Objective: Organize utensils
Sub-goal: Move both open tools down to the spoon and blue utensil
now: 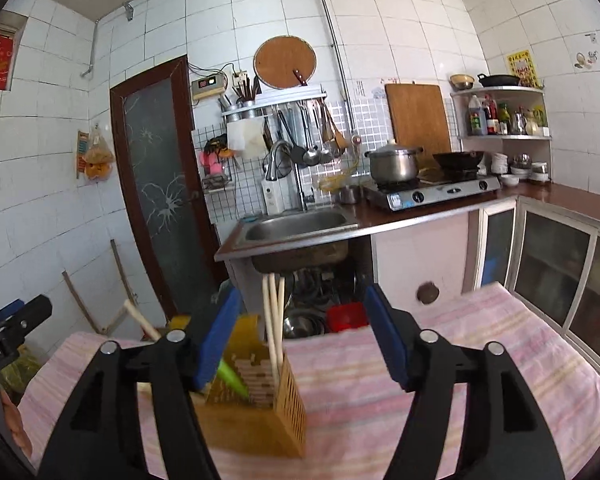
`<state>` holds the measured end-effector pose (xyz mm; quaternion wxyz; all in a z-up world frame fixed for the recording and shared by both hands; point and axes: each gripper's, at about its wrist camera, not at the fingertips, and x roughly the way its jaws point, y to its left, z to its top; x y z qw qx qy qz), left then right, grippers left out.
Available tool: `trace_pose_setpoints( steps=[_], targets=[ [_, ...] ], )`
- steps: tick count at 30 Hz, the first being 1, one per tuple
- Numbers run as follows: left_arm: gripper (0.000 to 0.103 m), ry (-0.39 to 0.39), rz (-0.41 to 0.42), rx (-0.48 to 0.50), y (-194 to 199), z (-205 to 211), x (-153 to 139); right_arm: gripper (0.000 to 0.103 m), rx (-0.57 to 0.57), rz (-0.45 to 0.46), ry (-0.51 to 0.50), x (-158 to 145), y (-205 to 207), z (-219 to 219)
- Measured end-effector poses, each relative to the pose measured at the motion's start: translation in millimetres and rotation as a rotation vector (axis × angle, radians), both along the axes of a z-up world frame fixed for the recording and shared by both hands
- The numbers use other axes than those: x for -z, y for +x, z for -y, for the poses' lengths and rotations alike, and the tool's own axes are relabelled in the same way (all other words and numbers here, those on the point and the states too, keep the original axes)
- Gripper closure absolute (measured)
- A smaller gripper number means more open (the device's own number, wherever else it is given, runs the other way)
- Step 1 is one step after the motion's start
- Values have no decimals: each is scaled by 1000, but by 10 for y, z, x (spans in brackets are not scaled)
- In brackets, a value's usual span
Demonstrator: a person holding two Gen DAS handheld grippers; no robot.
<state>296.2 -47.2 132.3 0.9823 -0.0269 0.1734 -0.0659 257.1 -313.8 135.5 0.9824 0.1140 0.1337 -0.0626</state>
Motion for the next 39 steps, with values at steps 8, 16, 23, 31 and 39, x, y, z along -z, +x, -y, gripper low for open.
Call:
trace_pose_setpoints(
  steps=[8,16,23,31,39],
  targets=[
    [5,18,-66,-33,-722,-369,286,22,-45,-23,-47,117,-635,-337],
    [5,24,-157,-48,-1044,-679,730,22,-80,-87,-68,416,-1008,-667],
    [5,58,-214,-58,-1112,-820,1028,22,-81,-182,-46,758,-1096,-835],
    [5,68,-297,-69,-895,-1017,1259,22,-68,-333,-49,1185,-1027,-1068],
    [5,105,-363,-95,-739,-1104,1506,22,-107,-480,-57,1513,-842,-1388]
  ],
)
